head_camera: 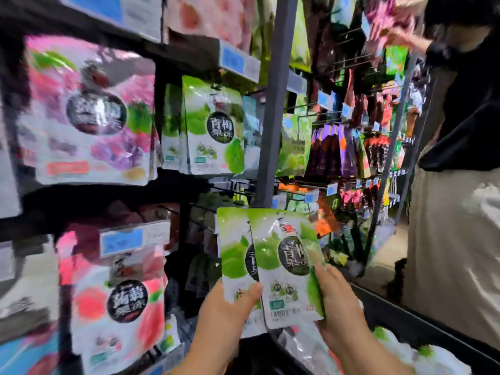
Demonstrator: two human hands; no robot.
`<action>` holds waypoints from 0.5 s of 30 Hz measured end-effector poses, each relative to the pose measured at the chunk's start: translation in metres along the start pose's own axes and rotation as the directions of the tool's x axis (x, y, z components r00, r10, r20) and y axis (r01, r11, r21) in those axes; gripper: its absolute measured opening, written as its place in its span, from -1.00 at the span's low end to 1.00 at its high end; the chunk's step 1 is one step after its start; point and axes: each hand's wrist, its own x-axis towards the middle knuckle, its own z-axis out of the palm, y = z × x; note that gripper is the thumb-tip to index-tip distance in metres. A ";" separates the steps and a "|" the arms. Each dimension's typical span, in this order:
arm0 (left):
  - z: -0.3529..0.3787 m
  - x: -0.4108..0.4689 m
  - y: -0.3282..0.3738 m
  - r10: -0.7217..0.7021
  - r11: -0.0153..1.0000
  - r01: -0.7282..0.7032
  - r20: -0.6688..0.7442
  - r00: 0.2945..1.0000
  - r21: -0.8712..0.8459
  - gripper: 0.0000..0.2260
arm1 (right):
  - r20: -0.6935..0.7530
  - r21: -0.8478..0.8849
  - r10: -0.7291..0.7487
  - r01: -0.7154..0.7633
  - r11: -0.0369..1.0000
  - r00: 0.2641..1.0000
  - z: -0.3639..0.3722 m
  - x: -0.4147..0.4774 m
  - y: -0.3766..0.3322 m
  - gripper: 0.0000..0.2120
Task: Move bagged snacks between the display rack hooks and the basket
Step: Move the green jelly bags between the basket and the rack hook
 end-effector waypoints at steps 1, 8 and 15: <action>-0.007 -0.002 0.005 0.028 0.999 -0.027 -0.025 0.999 0.034 -0.85 | 0.078 -0.011 0.029 -0.028 1.000 0.997 0.004 -0.002 -0.002 -0.30; -0.049 -0.016 0.040 0.142 0.983 -0.126 -0.123 0.982 0.131 -0.81 | 0.377 -0.247 -0.015 0.116 0.962 0.926 0.042 -0.024 -0.031 -0.17; -0.082 -0.020 0.079 0.216 0.971 -0.193 -0.170 0.961 0.143 -0.88 | 0.208 -0.192 -0.263 0.303 0.933 0.942 0.076 -0.022 -0.053 -0.22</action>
